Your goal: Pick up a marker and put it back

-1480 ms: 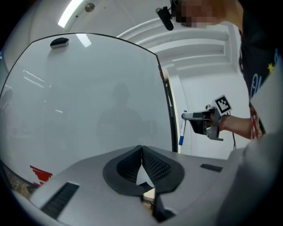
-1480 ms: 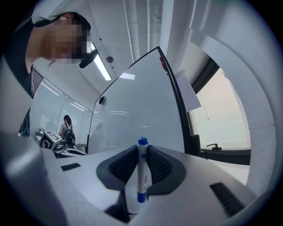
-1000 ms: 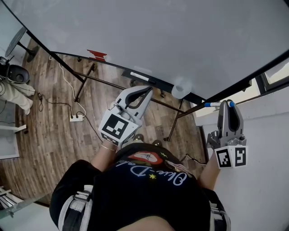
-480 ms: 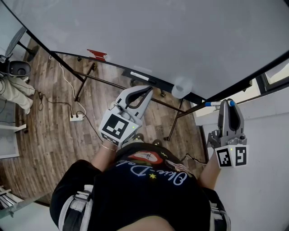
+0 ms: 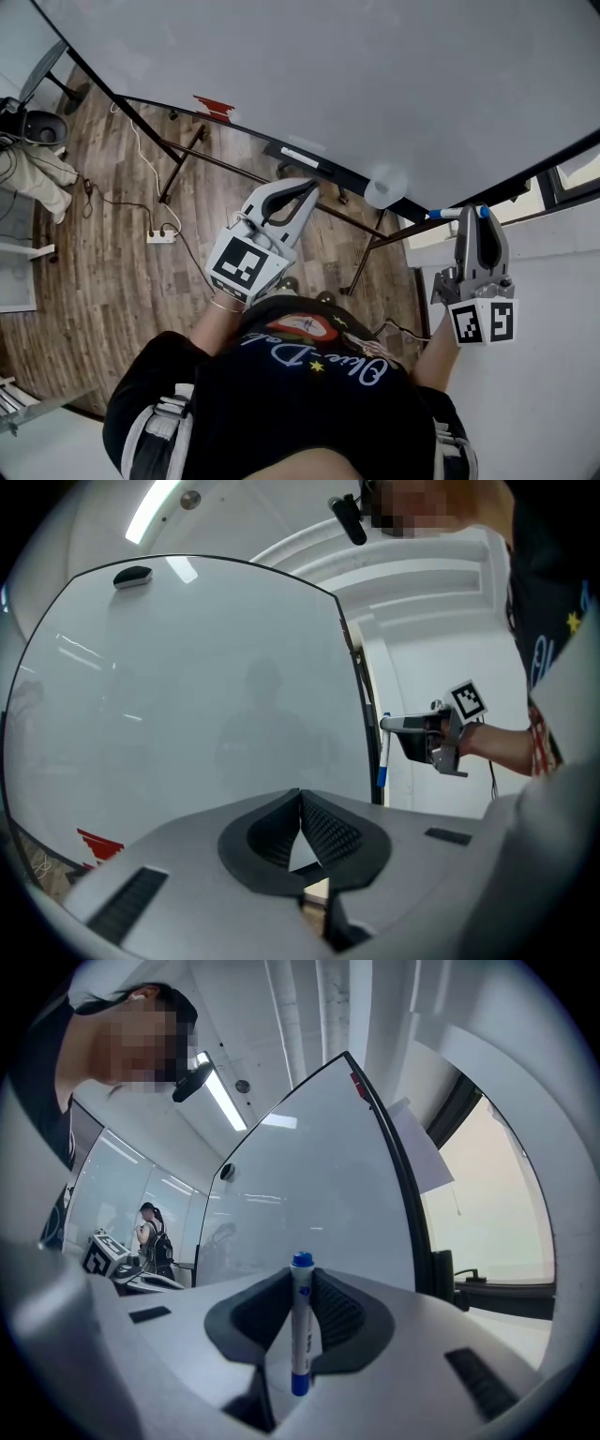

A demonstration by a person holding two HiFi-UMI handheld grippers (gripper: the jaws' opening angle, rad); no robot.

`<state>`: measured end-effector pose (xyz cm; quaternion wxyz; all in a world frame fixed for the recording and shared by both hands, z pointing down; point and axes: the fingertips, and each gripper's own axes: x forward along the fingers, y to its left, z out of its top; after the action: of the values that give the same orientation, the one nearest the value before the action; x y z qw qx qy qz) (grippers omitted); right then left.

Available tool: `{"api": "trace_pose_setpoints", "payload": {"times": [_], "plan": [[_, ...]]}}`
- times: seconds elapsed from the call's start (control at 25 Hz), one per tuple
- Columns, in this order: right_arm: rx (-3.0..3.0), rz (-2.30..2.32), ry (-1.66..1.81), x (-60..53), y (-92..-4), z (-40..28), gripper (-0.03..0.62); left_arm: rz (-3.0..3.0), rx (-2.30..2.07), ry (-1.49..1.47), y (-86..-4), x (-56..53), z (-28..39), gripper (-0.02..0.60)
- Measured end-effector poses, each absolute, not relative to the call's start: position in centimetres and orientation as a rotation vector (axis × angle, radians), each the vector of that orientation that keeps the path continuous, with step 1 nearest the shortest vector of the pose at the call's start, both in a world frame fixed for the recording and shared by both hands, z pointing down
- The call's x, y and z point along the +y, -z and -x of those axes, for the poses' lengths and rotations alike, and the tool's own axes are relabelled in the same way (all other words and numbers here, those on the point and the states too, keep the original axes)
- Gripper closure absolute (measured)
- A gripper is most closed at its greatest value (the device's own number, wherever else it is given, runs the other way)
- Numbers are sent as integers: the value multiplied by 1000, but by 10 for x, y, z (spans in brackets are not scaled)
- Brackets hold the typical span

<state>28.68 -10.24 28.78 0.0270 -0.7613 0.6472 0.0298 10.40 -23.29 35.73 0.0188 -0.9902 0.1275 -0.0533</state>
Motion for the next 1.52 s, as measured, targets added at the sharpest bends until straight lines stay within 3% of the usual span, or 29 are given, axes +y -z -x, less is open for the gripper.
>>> {"api": "trace_pose_setpoints", "payload": {"times": [0.84, 1.52], "plan": [[2212, 2241, 21, -179, -325, -267, 528, 3037, 640, 187, -357, -251, -55, 578], [2245, 2308, 154, -197, -391, -272, 528, 3035, 646, 195, -357, -250, -58, 578]]}}
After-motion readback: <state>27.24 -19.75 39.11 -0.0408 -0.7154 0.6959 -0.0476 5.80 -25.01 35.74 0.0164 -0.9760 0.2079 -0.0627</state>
